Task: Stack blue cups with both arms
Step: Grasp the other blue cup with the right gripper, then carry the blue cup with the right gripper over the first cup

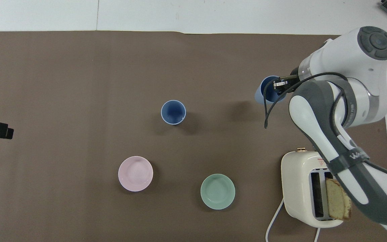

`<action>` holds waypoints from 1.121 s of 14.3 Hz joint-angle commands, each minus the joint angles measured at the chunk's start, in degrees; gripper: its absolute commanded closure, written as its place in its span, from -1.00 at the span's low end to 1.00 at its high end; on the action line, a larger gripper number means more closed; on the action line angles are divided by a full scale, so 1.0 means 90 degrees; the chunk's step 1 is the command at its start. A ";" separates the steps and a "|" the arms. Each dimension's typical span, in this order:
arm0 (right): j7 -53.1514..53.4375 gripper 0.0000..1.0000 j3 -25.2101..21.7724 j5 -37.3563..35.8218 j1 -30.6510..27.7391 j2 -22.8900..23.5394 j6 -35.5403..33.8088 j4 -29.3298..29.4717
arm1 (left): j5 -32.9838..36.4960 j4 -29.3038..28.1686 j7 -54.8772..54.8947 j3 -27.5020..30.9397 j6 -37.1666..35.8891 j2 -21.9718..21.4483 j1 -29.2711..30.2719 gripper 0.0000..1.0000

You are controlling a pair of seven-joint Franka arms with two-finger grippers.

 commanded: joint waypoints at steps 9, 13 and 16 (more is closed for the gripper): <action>0.2774 1.00 0.0080 -0.0176 0.1979 0.0113 -0.1010 0.1472 | -0.0045 0.0055 0.0049 -0.0039 -0.0117 -0.0007 0.0111 -1.00; 0.2893 1.00 0.0206 -0.0039 0.2185 0.0355 -0.0445 0.1521 | -0.0045 0.0055 0.0049 -0.0049 -0.0117 -0.0007 0.0101 -1.00; 0.2922 1.00 0.0216 -0.0087 0.2371 0.0658 -0.0238 0.1735 | -0.0045 0.0055 0.0049 -0.0049 -0.0117 -0.0007 0.0111 -1.00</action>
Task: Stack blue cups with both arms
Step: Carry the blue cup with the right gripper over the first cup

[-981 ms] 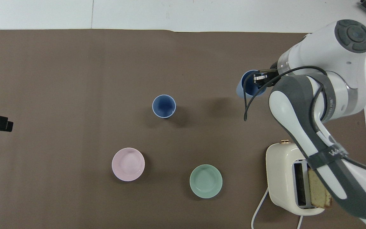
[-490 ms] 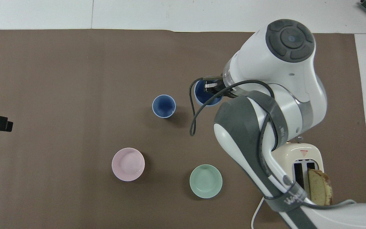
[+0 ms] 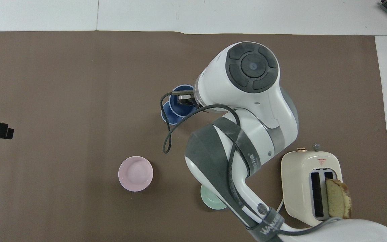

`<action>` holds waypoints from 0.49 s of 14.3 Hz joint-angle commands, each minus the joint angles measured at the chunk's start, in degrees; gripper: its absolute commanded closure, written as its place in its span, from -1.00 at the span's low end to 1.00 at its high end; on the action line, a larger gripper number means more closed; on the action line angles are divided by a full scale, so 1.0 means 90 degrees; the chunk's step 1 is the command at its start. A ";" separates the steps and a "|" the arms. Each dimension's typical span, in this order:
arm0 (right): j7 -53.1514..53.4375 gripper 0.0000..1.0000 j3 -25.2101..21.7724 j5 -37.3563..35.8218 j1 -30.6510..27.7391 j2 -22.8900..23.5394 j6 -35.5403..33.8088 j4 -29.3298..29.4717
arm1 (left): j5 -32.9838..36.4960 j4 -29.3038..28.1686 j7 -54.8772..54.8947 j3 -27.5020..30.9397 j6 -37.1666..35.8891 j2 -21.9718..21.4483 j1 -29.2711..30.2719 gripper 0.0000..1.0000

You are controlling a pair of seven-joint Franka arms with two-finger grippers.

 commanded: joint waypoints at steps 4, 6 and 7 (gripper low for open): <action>0.0138 1.00 0.0072 -0.0041 0.0067 0.0548 0.0073 0.0480 | -0.0045 0.0055 0.0049 -0.0052 -0.0115 -0.0008 0.0101 -1.00; 0.0138 1.00 0.0072 -0.0070 0.0165 0.0578 0.0053 0.0450 | -0.0045 0.0046 0.0049 -0.0052 -0.0115 -0.0008 0.0111 -1.00; 0.0138 1.00 0.0072 -0.0070 0.0185 0.0636 0.0063 0.0441 | -0.0045 0.0055 0.0049 -0.0052 -0.0115 -0.0008 0.0111 -1.00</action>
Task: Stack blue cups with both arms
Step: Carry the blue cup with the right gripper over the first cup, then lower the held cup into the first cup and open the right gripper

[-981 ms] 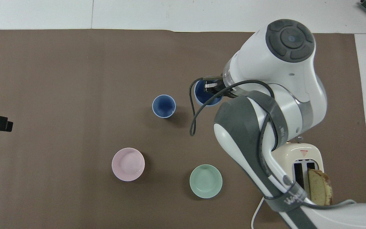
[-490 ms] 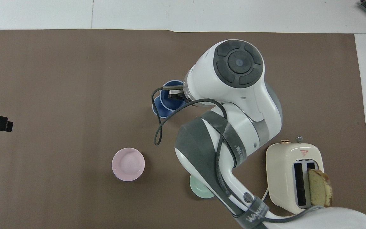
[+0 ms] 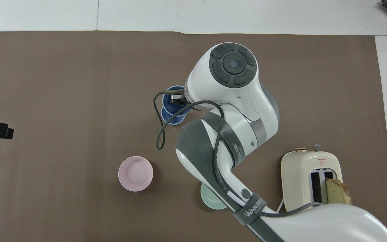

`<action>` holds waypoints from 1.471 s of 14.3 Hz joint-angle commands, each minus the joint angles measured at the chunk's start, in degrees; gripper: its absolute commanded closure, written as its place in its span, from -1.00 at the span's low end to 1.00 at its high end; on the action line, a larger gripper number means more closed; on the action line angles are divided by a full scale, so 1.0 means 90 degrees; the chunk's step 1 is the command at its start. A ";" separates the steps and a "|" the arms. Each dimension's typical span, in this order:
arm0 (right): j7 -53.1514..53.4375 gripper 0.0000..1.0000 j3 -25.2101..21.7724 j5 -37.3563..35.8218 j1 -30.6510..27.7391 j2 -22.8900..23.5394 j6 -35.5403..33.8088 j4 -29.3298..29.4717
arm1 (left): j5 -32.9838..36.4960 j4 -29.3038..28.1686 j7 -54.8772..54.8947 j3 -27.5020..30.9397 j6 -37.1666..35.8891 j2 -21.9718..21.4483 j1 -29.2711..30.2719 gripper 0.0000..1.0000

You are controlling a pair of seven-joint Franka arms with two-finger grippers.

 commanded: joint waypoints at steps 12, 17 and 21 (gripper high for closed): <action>0.0128 1.00 0.0070 -0.0343 0.0116 0.0536 0.0129 0.0130 | -0.0045 0.0055 0.0049 -0.0052 -0.0114 -0.0008 0.0111 -1.00; 0.0118 1.00 0.0061 -0.0333 0.0155 0.0536 0.0119 0.0130 | -0.0045 0.0055 0.0049 -0.0052 -0.0114 -0.0008 0.0111 -1.00; 0.0118 1.00 0.0061 -0.0333 0.0107 0.0536 0.0109 0.0120 | -0.0045 0.0046 0.0049 -0.0052 -0.0114 -0.0008 0.0101 -1.00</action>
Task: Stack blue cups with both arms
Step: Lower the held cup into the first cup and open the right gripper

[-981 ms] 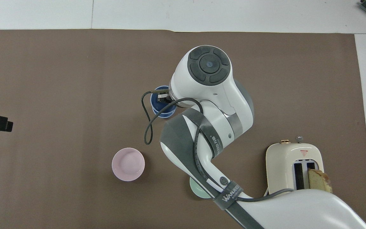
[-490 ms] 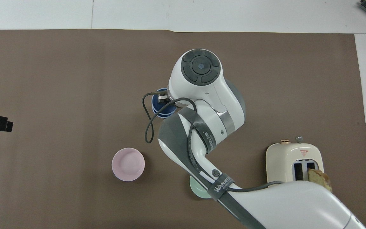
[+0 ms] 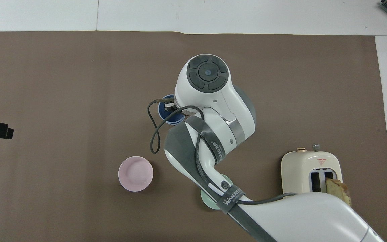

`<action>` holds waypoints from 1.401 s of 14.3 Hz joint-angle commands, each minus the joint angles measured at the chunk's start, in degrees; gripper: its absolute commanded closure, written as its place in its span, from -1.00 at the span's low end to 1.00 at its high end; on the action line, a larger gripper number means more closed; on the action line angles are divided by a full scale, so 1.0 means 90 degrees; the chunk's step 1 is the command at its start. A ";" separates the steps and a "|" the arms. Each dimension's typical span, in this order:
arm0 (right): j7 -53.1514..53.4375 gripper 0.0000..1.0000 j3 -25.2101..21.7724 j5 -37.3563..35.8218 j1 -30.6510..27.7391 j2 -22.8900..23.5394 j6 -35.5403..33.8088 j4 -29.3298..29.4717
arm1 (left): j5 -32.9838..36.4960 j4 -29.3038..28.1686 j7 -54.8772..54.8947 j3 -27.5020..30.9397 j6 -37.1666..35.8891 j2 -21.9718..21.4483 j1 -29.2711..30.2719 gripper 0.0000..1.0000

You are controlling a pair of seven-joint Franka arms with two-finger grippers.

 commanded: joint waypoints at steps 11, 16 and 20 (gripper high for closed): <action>0.0079 1.00 0.0064 -0.0162 -0.0070 0.0224 0.0227 -0.0033 | -0.0045 0.0055 0.0049 -0.0052 -0.0113 -0.0008 0.0111 -1.00; 0.0089 0.84 0.0064 -0.0142 -0.0069 0.0243 0.0305 -0.0033 | -0.0045 0.0055 0.0049 -0.0052 -0.0113 -0.0008 0.0111 -1.00; 0.0079 0.52 0.0064 -0.0142 -0.0079 0.0253 0.0315 -0.0033 | -0.0045 0.0055 0.0049 -0.0052 -0.0113 -0.0008 0.0111 -1.00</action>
